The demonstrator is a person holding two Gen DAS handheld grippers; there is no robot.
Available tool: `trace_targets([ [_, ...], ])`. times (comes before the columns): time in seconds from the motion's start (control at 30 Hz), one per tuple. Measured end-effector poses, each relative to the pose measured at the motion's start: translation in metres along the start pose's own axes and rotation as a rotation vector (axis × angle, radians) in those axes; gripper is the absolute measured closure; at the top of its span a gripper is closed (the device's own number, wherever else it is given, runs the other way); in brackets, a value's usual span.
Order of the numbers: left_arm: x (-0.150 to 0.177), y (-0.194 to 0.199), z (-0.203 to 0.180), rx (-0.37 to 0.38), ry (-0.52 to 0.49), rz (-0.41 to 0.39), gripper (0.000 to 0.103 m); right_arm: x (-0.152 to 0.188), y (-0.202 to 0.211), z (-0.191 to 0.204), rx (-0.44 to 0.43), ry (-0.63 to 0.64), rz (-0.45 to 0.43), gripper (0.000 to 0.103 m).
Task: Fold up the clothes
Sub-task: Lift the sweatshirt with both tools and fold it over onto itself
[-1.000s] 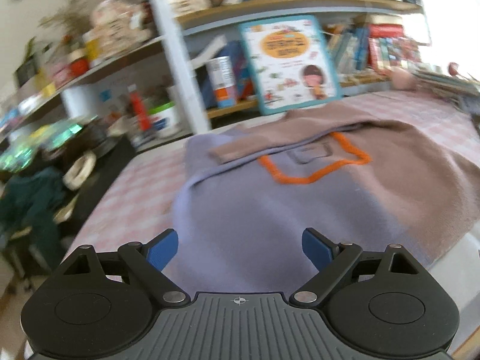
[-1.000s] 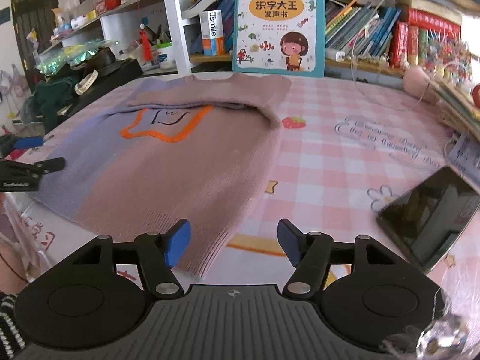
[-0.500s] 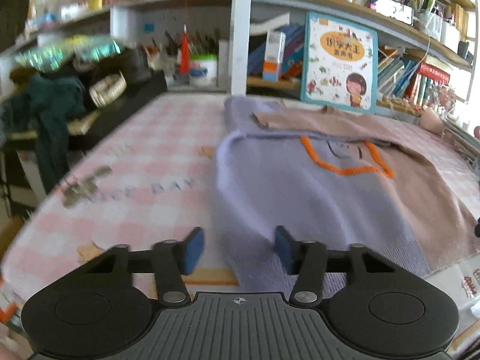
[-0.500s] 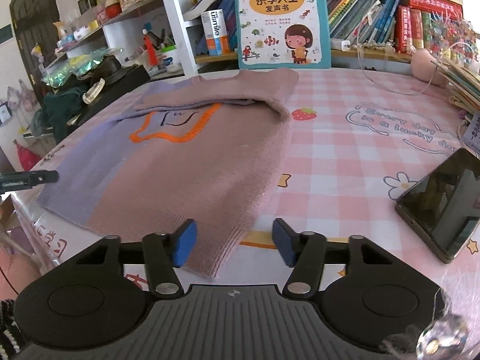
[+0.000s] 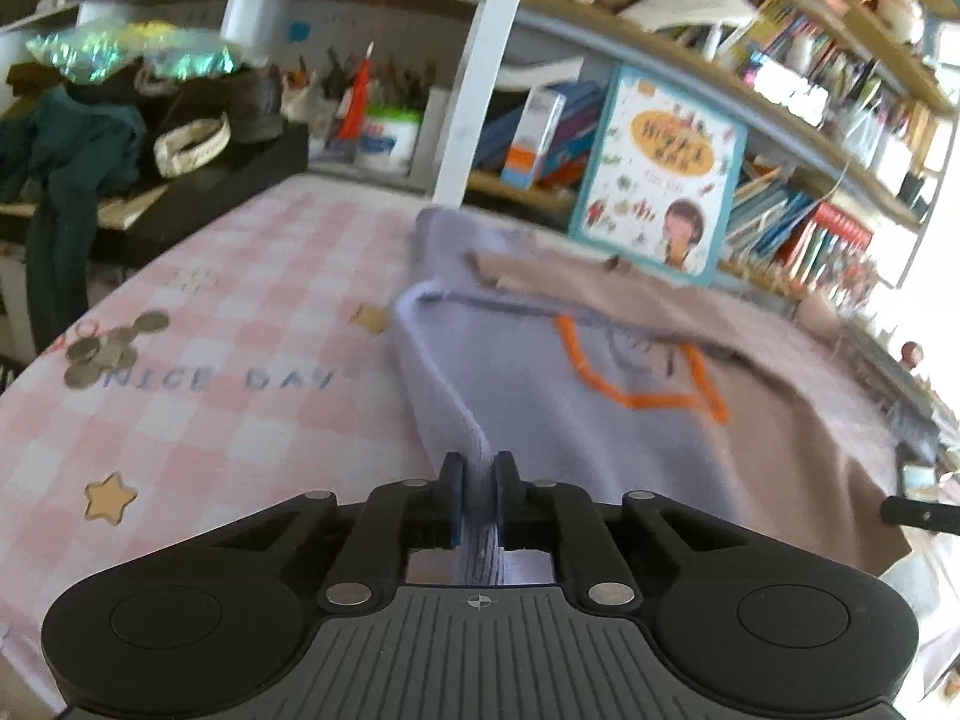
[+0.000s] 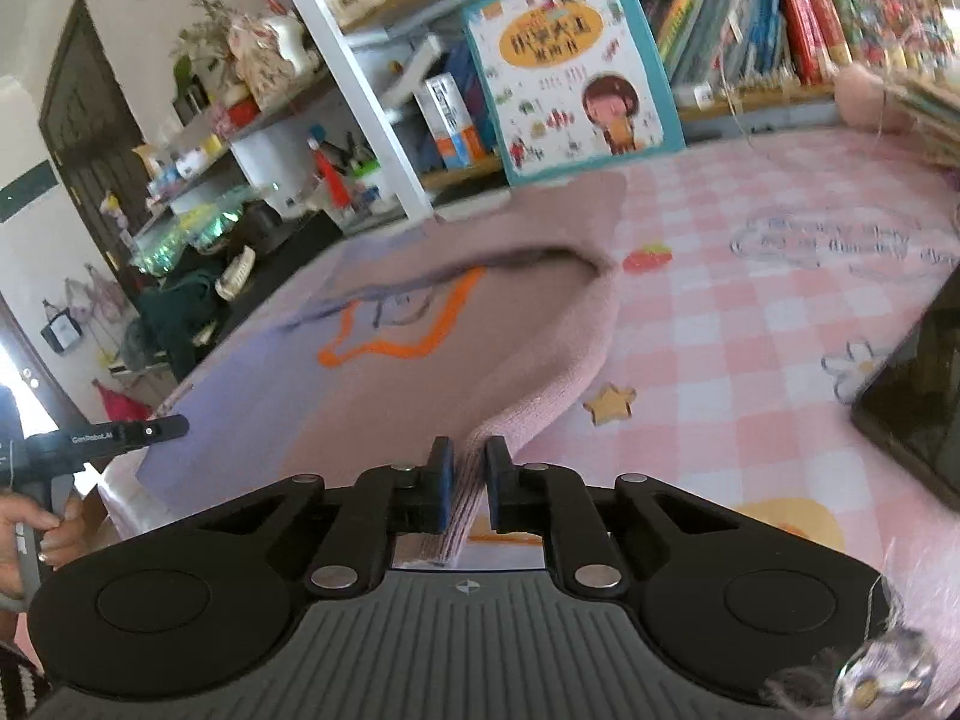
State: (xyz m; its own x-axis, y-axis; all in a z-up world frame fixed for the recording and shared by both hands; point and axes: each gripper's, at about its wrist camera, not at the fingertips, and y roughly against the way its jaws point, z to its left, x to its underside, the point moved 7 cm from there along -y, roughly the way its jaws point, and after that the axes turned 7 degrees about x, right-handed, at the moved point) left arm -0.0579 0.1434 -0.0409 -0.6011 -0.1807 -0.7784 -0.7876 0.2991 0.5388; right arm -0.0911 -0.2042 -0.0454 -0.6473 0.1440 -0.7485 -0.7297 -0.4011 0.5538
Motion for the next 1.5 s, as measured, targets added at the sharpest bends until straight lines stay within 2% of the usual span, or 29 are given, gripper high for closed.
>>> trace_targets([
  [0.03,0.002,0.0,0.003,-0.001,0.013,0.014,0.084,0.001,-0.001,-0.003,0.004,-0.014,0.017,0.088],
  [0.07,0.004,0.0,0.007,0.008,0.033,0.029,0.075,0.003,-0.002,-0.006,0.004,-0.033,0.032,0.083],
  [0.1,0.006,0.0,0.01,0.023,0.053,0.04,0.064,0.004,-0.003,-0.008,-0.003,-0.053,0.047,0.07],
  [0.17,0.009,0.001,0.011,0.067,0.086,0.043,0.056,0.006,-0.005,-0.011,-0.031,-0.091,0.065,0.061],
  [0.23,0.008,0.0,0.011,0.088,0.1,0.039,0.055,0.005,-0.007,-0.012,-0.051,-0.116,0.072,0.06],
  [0.37,0.005,-0.006,0.015,0.119,0.141,0.019,0.063,0.001,-0.013,-0.01,-0.1,-0.168,0.096,0.061],
  [0.47,0.003,-0.009,0.021,0.117,0.169,0.014,0.076,0.002,-0.018,-0.013,-0.112,-0.198,0.123,0.085],
  [0.5,0.003,-0.01,0.023,0.115,0.174,0.013,0.086,0.004,-0.018,-0.015,-0.111,-0.201,0.124,0.089],
  [0.53,0.003,-0.011,0.026,0.11,0.179,0.014,0.091,0.004,-0.017,-0.016,-0.108,-0.204,0.121,0.092],
  [0.6,0.004,-0.011,0.03,0.115,0.201,0.013,0.095,0.006,-0.013,-0.019,-0.09,-0.202,0.106,0.093],
  [0.73,0.009,-0.009,0.022,0.148,0.193,0.035,0.096,0.008,0.004,-0.024,-0.037,-0.159,0.075,0.094],
  [0.9,0.017,-0.002,0.007,0.187,0.15,0.088,0.096,0.019,0.029,-0.029,-0.011,-0.167,0.084,0.094],
  [1.1,0.028,0.014,-0.004,0.206,0.129,0.132,0.097,0.033,0.05,-0.029,-0.013,-0.189,0.102,0.094],
  [1.3,0.041,0.033,-0.002,0.23,0.18,0.172,0.098,0.049,0.069,-0.022,-0.046,-0.166,0.174,0.094],
  [1.37,0.039,0.035,0.0,0.258,0.218,0.155,0.098,0.049,0.071,-0.021,-0.07,-0.173,0.179,0.094],
  [1.43,0.032,0.036,0.002,0.331,0.281,0.109,0.098,0.041,0.071,-0.02,-0.132,-0.213,0.153,0.094],
  [1.5,0.017,0.037,0.003,0.416,0.348,0.04,0.098,0.021,0.071,-0.02,-0.218,-0.272,0.09,0.094],
])
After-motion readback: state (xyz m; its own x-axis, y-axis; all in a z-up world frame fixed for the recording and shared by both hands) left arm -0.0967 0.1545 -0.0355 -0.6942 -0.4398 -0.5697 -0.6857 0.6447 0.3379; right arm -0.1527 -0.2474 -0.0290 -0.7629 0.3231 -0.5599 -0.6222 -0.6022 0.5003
